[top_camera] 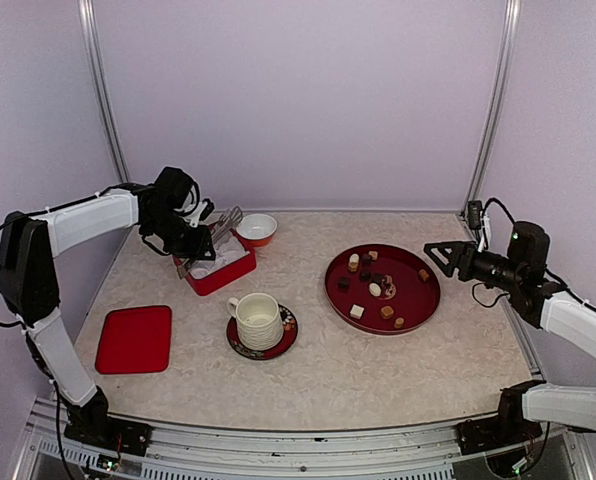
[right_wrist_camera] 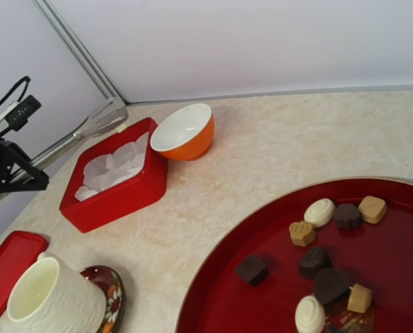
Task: Pack the chocolate
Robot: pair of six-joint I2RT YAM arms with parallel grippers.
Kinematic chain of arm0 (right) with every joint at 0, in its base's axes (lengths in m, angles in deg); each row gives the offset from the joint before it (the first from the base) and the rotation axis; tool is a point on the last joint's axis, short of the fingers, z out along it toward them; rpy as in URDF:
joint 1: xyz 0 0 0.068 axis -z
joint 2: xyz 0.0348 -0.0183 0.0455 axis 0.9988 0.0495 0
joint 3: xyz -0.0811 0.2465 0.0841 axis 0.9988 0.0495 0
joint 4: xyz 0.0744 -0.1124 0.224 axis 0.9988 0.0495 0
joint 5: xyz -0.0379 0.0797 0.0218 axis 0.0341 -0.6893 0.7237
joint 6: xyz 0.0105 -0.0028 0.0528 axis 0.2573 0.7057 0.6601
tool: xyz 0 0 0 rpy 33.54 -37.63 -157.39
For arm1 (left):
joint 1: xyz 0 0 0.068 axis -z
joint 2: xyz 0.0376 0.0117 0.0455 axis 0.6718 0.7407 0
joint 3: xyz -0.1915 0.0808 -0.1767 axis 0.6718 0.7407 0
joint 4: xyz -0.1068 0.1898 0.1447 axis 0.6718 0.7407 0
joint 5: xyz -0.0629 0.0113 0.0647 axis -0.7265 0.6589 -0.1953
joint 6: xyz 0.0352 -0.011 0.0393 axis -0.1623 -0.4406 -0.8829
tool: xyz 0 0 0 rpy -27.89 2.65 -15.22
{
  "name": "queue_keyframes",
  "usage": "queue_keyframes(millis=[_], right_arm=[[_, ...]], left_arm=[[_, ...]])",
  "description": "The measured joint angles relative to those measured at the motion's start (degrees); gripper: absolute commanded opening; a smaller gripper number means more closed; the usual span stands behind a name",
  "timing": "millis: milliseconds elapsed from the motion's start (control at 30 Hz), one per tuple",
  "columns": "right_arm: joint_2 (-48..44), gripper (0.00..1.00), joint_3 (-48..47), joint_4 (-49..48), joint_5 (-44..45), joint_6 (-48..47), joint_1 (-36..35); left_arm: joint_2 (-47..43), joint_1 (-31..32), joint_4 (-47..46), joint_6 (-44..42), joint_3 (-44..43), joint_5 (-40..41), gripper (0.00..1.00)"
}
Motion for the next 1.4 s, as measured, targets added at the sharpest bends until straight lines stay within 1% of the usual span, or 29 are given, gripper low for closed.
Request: queue_keyframes(millis=[167, 433, 600, 767, 1400], right_arm=[[0.44, 0.72, 0.00, -0.48, -0.17, 0.00, 0.00], [1.20, 0.72, 0.00, -0.87, -0.44, 0.22, 0.02], [1.22, 0.72, 0.00, -0.92, -0.52, 0.28, 0.02], [1.29, 0.72, 0.00, -1.01, -0.83, 0.48, 0.02], [1.16, 0.72, 0.00, -0.87, -0.81, 0.44, 0.02]], left_arm=[[-2.89, -3.41, -0.55, 0.61, 4.55, -1.31, 0.31], [-3.32, -5.44, -0.55, 1.05, 6.56, -3.54, 0.31], [-4.37, -4.96, -0.50, 1.16, 8.68, -5.97, 0.31], [-4.37, -3.28, -0.68, 1.31, 8.96, -7.52, 0.31], [-2.78, -2.12, -1.68, 1.49, 9.88, -8.94, 0.32]])
